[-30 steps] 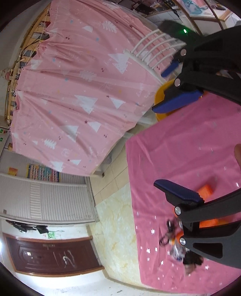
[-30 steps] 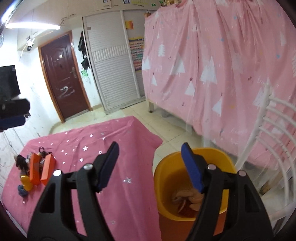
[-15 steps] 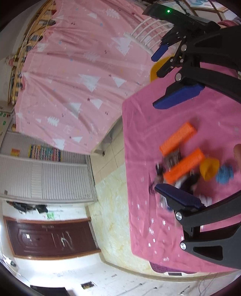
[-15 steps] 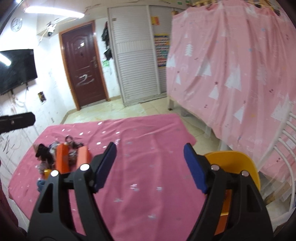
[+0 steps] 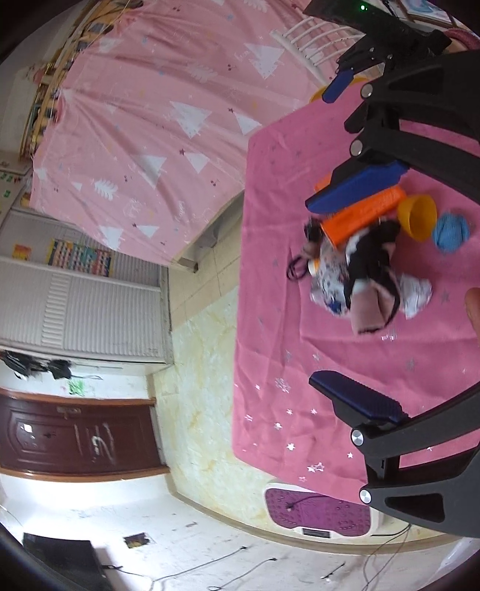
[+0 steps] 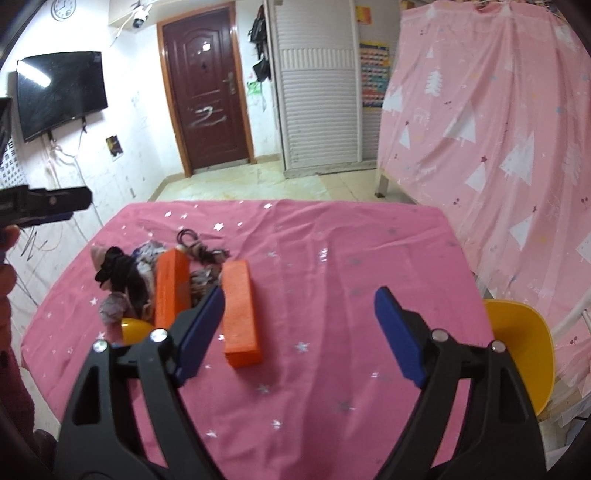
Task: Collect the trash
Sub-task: 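Move both tools back over the remaining items on the table, then grasp the orange foam block with the right tool while the left tool grasps the black-and-pink cloth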
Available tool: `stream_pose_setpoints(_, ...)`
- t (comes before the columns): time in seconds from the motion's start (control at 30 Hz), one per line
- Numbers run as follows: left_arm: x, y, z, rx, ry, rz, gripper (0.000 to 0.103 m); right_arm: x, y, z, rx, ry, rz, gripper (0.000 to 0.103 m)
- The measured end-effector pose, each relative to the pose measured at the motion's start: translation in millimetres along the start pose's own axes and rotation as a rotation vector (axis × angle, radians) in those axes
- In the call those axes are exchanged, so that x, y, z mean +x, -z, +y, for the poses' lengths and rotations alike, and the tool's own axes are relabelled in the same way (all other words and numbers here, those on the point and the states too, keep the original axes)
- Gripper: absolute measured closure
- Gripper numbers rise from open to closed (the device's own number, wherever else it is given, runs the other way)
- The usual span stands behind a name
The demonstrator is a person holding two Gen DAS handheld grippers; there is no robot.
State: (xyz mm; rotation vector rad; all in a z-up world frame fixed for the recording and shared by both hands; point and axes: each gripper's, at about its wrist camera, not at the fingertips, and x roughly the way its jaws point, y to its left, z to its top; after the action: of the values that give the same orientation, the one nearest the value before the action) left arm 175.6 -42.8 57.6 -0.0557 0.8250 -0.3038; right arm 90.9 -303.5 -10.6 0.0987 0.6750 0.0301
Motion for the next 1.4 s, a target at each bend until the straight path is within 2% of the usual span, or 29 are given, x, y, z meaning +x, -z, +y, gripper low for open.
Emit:
stream_pose_setpoints(0.27, 30.4, 11.6, 15.2, -0.025, 0.023, 0.07, 0.023, 20.6, -0.8, 20.7, -0.04, -0.022, 0.065, 0.023)
stream_pose_setpoints(0.6, 51.7, 29.6, 21.2, -0.064, 0.109, 0.152, 0.024, 33.1, -3.9, 37.6, -0.083, -0.033, 0.115, 0.023)
stream_pose_setpoints(0.67, 55.4, 32.4, 19.5, -0.064, 0.117, 0.165, 0.034, 36.5, -4.3, 39.0, -0.088, -0.028, 0.13, 0.023)
stream_pose_setpoints(0.73, 56.5, 34.6, 16.9, -0.065, 0.147, 0.171, 0.048, 41.0, -4.2, 41.2, -0.097, -0.024, 0.154, 0.023)
stream_pose_setpoints(0.87, 49.2, 36.3, 11.0, -0.043, 0.146, 0.151, 0.061, 45.1, -3.6, 44.6, -0.104, -0.014, 0.177, 0.023)
stream_pose_setpoints(0.93, 43.1, 38.4, 8.0, -0.036, 0.147, 0.135, 0.075, 47.5, -3.0, 43.9, -0.1, -0.006, 0.19, 0.023)
stream_pose_setpoints(1.0, 37.1, 39.0, 5.9, -0.034, 0.16, 0.129, 0.08, 50.0, -3.9, 43.3, -0.094, -0.01, 0.197, 0.023)
stream_pose_setpoints(1.03, 33.7, 39.2, 5.5, -0.032, 0.161, 0.123, 0.081, 49.9, -3.6, 43.1, -0.095, -0.012, 0.198, 0.026)
stream_pose_setpoints(1.07, 30.4, 38.7, 3.7, -0.026, 0.158, 0.115, 0.082, 49.6, -3.1, 42.6, -0.098, -0.013, 0.199, 0.042)
stream_pose_setpoints(1.13, 24.5, 39.1, -0.9, -0.01, 0.151, 0.105, 0.084, 52.3, -2.9, 41.9, -0.104, -0.014, 0.213, 0.057)
stream_pose_setpoints(1.17, 22.3, 39.6, -3.3, -0.002, 0.148, 0.102, 0.085, 52.9, -2.7, 41.3, -0.102, -0.018, 0.217, 0.068)
stream_pose_setpoints(1.23, 19.0, 40.5, -6.7, 0.004, 0.142, 0.097, 0.087, 51.9, -3.1, 41.4, -0.101, -0.023, 0.212, 0.08)
stream_pose_setpoints(1.4, 6.7, 39.7, -12.3, 0.018, 0.128, 0.073, 0.088, 42.4, -1.9, 41.6, -0.103, -0.027, 0.173, 0.081)
